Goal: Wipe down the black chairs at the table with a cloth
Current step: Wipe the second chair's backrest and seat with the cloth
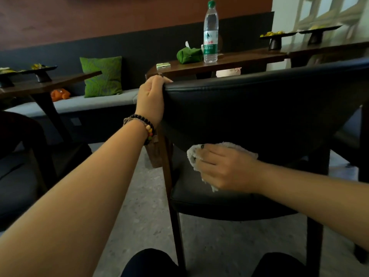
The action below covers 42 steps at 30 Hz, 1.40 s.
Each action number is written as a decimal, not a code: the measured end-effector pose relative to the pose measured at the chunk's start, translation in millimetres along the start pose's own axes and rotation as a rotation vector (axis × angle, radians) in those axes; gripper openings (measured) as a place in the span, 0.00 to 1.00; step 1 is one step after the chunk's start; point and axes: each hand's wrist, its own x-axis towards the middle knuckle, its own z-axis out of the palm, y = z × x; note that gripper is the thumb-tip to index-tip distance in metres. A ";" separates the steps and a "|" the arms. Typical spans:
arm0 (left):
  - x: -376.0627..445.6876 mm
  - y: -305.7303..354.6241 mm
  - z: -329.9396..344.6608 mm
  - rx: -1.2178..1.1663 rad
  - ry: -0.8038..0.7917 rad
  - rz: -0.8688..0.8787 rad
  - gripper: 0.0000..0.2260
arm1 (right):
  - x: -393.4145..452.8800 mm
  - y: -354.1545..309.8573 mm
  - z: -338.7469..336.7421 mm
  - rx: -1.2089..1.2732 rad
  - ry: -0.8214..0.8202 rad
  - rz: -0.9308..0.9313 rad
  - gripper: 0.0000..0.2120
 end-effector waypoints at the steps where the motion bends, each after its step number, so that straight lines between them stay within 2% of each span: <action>1: -1.2 -1.4 2.9 0.014 0.027 0.017 0.14 | 0.0 1.7 -0.3 0.015 0.028 0.015 0.09; 3: -4.3 -2.1 10.5 0.019 0.101 0.036 0.14 | 3.2 9.2 -7.1 0.030 0.176 0.081 0.08; 6: -7.8 -4.0 20.3 -0.014 0.226 0.068 0.14 | 7.8 34.5 -33.7 0.026 0.483 0.296 0.09; 8: -8.2 -3.9 23.2 -0.037 0.272 0.086 0.14 | 7.3 49.3 -45.3 0.000 0.596 0.401 0.08; 10: -7.2 -1.0 23.3 -0.048 0.286 0.078 0.14 | 3.3 49.6 -43.7 -0.008 0.601 0.393 0.07; 13: -9.7 -0.6 20.8 0.022 0.248 0.045 0.15 | -9.5 26.0 -24.9 -0.030 0.397 0.182 0.07; 15: -11.6 0.3 13.5 0.129 0.209 0.055 0.15 | -12.8 15.0 -16.3 0.000 0.304 0.142 0.07; 19: -14.2 12.5 -0.2 0.458 0.135 0.259 0.17 | -6.0 15.2 -17.4 0.093 0.426 0.258 0.09; 22: -22.1 26.6 20.2 0.410 0.055 0.403 0.20 | -11.3 22.6 -30.4 0.075 0.575 0.407 0.07; 25: -23.2 28.0 38.7 0.344 0.158 0.447 0.21 | -28.7 33.0 -41.8 0.042 0.712 0.592 0.05; 28: -19.2 23.3 40.0 0.309 0.235 0.518 0.18 | -35.2 37.1 -36.3 0.047 0.853 0.749 0.10; 29: -18.3 22.3 40.8 0.308 0.248 0.537 0.18 | -33.3 35.5 -30.6 0.062 0.878 0.742 0.10; 31: -18.2 21.9 43.6 0.313 0.254 0.554 0.18 | -32.3 26.8 -16.1 0.091 0.827 0.610 0.08; 34: -20.1 20.7 43.9 0.329 0.274 0.557 0.18 | -46.3 9.0 6.2 0.133 0.601 0.312 0.04; 37: -21.9 20.7 44.6 0.344 0.276 0.529 0.20 | -55.8 2.7 10.1 0.082 0.364 0.154 0.07; 39: -24.2 22.4 46.2 0.356 0.269 0.507 0.20 | -54.5 11.7 0.0 0.114 0.366 0.131 0.08; 42: -26.4 26.5 46.6 0.354 0.278 0.497 0.18 | -44.6 40.3 -24.3 0.127 0.576 0.276 0.07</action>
